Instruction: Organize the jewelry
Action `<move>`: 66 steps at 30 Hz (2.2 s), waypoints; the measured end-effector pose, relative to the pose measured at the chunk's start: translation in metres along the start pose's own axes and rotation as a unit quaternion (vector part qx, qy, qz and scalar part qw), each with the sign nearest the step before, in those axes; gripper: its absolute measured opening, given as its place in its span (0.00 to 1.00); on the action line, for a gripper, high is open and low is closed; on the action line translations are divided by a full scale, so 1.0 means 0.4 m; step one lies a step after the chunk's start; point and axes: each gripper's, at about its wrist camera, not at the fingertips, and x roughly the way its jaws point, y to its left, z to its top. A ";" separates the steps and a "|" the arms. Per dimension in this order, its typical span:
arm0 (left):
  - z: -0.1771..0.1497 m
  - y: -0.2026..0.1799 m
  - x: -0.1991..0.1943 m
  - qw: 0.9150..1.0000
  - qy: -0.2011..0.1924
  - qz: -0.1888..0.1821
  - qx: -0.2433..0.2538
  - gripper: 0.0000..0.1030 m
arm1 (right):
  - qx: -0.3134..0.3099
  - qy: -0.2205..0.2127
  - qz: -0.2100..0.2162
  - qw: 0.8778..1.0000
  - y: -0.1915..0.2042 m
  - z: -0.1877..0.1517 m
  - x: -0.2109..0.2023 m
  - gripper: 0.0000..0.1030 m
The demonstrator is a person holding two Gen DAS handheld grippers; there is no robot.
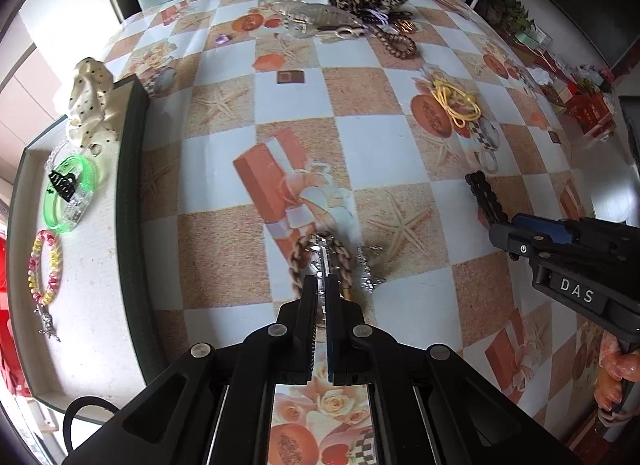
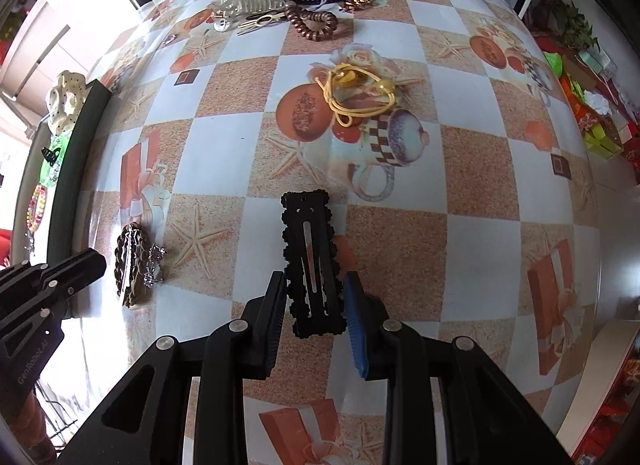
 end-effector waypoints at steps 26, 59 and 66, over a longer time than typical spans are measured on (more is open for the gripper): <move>0.218 -0.200 0.069 0.997 -0.054 0.030 0.038 1.00 | 0.098 -0.026 0.007 0.995 -0.201 -0.006 -0.053 0.31; 0.348 -0.345 0.179 0.996 -0.039 -0.034 0.069 0.07 | 0.134 -0.038 0.012 0.990 -0.304 -0.013 -0.056 0.30; 0.273 -0.281 0.099 0.997 -0.046 -0.051 0.047 0.07 | 0.132 -0.039 0.024 0.990 -0.272 -0.006 -0.066 0.04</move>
